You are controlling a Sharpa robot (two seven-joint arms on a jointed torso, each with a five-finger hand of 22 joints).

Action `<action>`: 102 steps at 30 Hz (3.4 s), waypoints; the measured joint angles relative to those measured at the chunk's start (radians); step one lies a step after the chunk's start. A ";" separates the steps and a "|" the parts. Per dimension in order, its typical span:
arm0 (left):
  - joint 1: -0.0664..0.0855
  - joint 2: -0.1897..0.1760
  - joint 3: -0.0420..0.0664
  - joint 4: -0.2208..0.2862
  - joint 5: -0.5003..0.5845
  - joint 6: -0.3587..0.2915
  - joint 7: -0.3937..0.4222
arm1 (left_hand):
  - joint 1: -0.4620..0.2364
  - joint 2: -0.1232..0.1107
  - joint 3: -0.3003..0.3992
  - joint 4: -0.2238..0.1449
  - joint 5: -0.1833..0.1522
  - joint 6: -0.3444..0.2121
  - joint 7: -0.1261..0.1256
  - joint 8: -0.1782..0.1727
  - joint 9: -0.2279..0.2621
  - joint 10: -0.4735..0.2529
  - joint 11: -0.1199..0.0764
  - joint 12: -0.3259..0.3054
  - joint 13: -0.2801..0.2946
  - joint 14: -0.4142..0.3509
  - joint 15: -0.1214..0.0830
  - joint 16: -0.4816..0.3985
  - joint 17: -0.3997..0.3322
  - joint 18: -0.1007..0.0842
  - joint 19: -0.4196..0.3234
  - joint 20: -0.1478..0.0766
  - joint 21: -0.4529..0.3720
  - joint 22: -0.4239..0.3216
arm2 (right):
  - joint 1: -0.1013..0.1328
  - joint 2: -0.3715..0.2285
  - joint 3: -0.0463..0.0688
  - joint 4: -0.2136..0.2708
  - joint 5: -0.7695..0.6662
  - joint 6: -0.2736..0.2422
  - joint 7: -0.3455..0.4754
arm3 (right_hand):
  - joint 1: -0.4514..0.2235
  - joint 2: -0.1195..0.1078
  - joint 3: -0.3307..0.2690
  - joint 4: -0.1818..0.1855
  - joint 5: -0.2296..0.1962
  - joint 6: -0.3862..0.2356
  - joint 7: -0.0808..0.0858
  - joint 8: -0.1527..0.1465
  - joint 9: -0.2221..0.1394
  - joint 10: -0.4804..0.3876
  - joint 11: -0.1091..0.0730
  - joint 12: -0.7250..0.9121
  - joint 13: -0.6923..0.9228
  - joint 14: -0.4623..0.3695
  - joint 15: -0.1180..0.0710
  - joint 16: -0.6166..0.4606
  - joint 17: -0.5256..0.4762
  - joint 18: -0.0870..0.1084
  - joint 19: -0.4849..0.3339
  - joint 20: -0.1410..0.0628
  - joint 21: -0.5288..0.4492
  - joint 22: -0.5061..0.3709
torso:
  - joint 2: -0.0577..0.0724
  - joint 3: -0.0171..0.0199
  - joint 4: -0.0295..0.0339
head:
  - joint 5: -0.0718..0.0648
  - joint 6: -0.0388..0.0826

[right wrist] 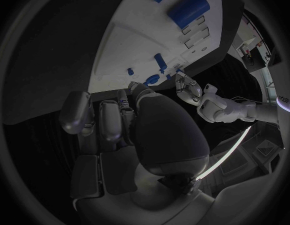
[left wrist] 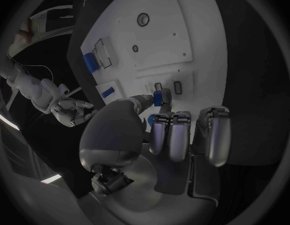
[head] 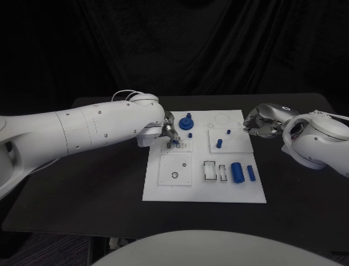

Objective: Assemble the parts on the task board

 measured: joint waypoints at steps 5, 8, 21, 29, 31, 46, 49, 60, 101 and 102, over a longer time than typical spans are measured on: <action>-0.001 0.004 -0.001 -0.001 -0.001 0.006 -0.001 | -0.007 0.001 0.004 -0.004 0.000 0.004 -0.001 0.000 0.000 0.000 0.000 0.000 0.000 0.000 0.000 0.000 0.000 0.000 0.000 0.000 0.000 0.000 | 0.000 0.001 0.000 0.000 0.000 0.000 0.000 | 0.000 0.000 0.000 0.000 0.000 0.000 0.000 0.000 0.000 0.000 0.000 0.000 0.000 0.000 0.000 0.000 0.000 0.000 0.000 0.000 0.000 0.000 | 0.000 -0.0004 0.0010 | -0.004 0.000; -0.001 0.006 -0.001 -0.002 -0.002 0.008 -0.001 | -0.007 0.001 0.006 -0.006 -0.004 0.004 -0.001 0.000 0.000 0.000 0.000 0.000 0.000 0.000 0.000 0.000 0.000 0.000 0.000 0.000 0.000 0.000 | 0.000 0.002 0.000 0.000 0.000 0.000 0.000 | 0.000 0.000 0.000 0.000 0.000 0.000 0.000 0.000 0.000 0.000 0.000 0.000 0.000 0.000 0.000 0.000 0.000 0.000 0.000 0.000 0.000 0.000 | 0.000 -0.0005 0.0010 | -0.003 0.000; -0.010 0.024 -0.003 -0.014 -0.003 0.017 -0.001 | -0.007 0.001 0.006 -0.006 -0.004 0.001 -0.003 0.000 -0.001 0.000 0.000 0.000 0.000 0.000 0.000 0.000 0.000 0.000 0.000 0.000 0.000 0.000 | 0.000 0.006 0.000 -0.002 0.000 0.000 0.000 | 0.000 0.000 0.003 0.003 0.000 0.000 0.000 0.000 -0.001 0.000 0.000 0.000 0.000 0.000 0.000 -0.004 -0.001 0.000 0.000 0.000 0.000 0.000 | 0.001 -0.0007 0.0003 | -0.002 0.000; -0.012 0.025 -0.003 -0.016 -0.003 0.022 -0.001 | -0.008 0.000 0.005 -0.005 -0.004 0.001 -0.003 0.000 -0.002 0.000 0.000 0.000 0.000 0.000 0.000 0.000 0.000 0.000 0.000 0.000 0.000 0.000 | 0.000 0.005 0.000 -0.002 0.002 0.001 0.000 | 0.000 0.000 0.003 0.003 0.000 0.000 0.000 0.000 -0.001 0.000 0.000 0.000 0.000 0.000 0.000 -0.004 -0.001 0.000 0.000 0.000 0.000 0.000 | 0.000 0.0003 0.0020 | -0.002 0.000; -0.013 0.025 -0.003 -0.016 -0.003 0.023 -0.001 | -0.008 0.000 0.005 -0.005 -0.004 0.001 -0.003 0.000 -0.002 0.000 0.000 0.000 0.000 0.000 0.000 0.000 0.000 0.000 0.000 0.000 0.000 0.000 | 0.000 0.006 0.000 -0.003 0.002 0.001 0.000 | 0.000 0.000 0.003 0.003 0.000 0.000 0.000 0.000 -0.001 0.000 0.000 0.000 0.000 0.000 0.000 -0.004 -0.001 0.000 0.000 0.000 0.000 0.000 | 0.000 0.0003 0.0019 | 0.000 0.000; -0.014 0.024 -0.002 -0.016 -0.004 0.024 -0.001 | -0.012 -0.004 0.010 -0.010 -0.005 0.004 -0.005 -0.002 -0.001 0.000 0.000 0.000 0.000 0.000 0.000 0.000 0.000 0.000 0.000 0.000 -0.002 0.000 | 0.000 0.005 0.000 -0.002 0.004 0.003 0.000 | 0.000 0.000 0.003 0.003 0.000 0.004 -0.004 0.000 -0.001 0.000 0.000 0.000 0.000 0.000 0.000 -0.004 -0.001 0.000 0.000 0.000 0.000 0.000 | 0.000 -0.0002 0.0025 | 0.000 0.000; -0.015 0.025 -0.002 -0.018 -0.004 0.024 -0.001 | -0.018 -0.001 0.010 -0.010 -0.005 0.005 -0.005 -0.002 -0.001 0.000 0.000 0.000 0.000 0.000 0.000 0.000 0.000 0.000 0.000 0.000 -0.004 0.000 | 0.000 0.005 0.000 -0.002 0.005 0.004 0.000 | 0.000 0.000 0.003 0.003 0.000 0.004 -0.004 0.000 -0.001 0.000 0.000 0.000 0.000 0.000 0.000 -0.004 -0.001 0.000 0.000 0.000 0.000 0.000 | 0.000 -0.0001 0.0028 | 0.000 0.000; -0.019 0.039 0.001 -0.033 -0.004 0.024 0.001 | -0.035 0.014 0.001 -0.024 -0.038 0.006 -0.004 0.000 0.001 0.000 0.000 0.000 0.000 0.000 0.000 0.000 0.001 0.000 0.000 0.000 -0.008 0.000 | 0.000 0.004 0.000 -0.001 0.007 0.010 0.000 | 0.000 0.000 0.003 0.003 0.000 0.004 -0.004 0.000 -0.001 0.000 0.000 0.000 0.000 0.000 0.000 -0.004 -0.003 0.000 0.000 0.000 -0.006 0.000 | 0.000 -0.0001 0.0029 | 0.004 0.000; -0.029 0.003 0.000 -0.003 -0.002 -0.014 0.006 | -0.050 0.042 -0.035 -0.071 -0.023 0.007 -0.008 -0.010 -0.018 0.000 0.000 0.000 0.000 0.000 0.000 0.000 0.000 0.000 0.000 0.000 -0.013 0.000 | 0.000 0.002 0.000 -0.004 0.013 0.025 -0.003 | 0.000 0.000 0.003 0.003 0.000 0.004 -0.004 0.000 -0.002 -0.004 -0.004 0.000 -0.001 0.000 0.000 -0.012 -0.010 0.000 -0.005 -0.002 -0.018 0.000 | -0.001 0.0001 0.0011 | 0.007 0.000; -0.029 0.001 0.000 -0.003 -0.003 -0.019 0.006 | -0.049 0.042 -0.035 -0.071 -0.023 0.008 -0.008 -0.010 -0.018 0.000 0.000 0.000 0.000 0.000 0.000 0.000 0.000 0.000 0.000 0.000 -0.013 0.000 | 0.000 0.002 0.000 -0.005 0.013 0.025 -0.003 | 0.000 0.000 0.003 0.003 0.000 0.004 -0.004 0.000 -0.002 -0.004 -0.004 0.000 -0.001 0.000 0.000 -0.012 -0.011 0.000 -0.007 0.000 -0.021 0.000 | -0.001 0.0001 0.0010 | 0.007 0.000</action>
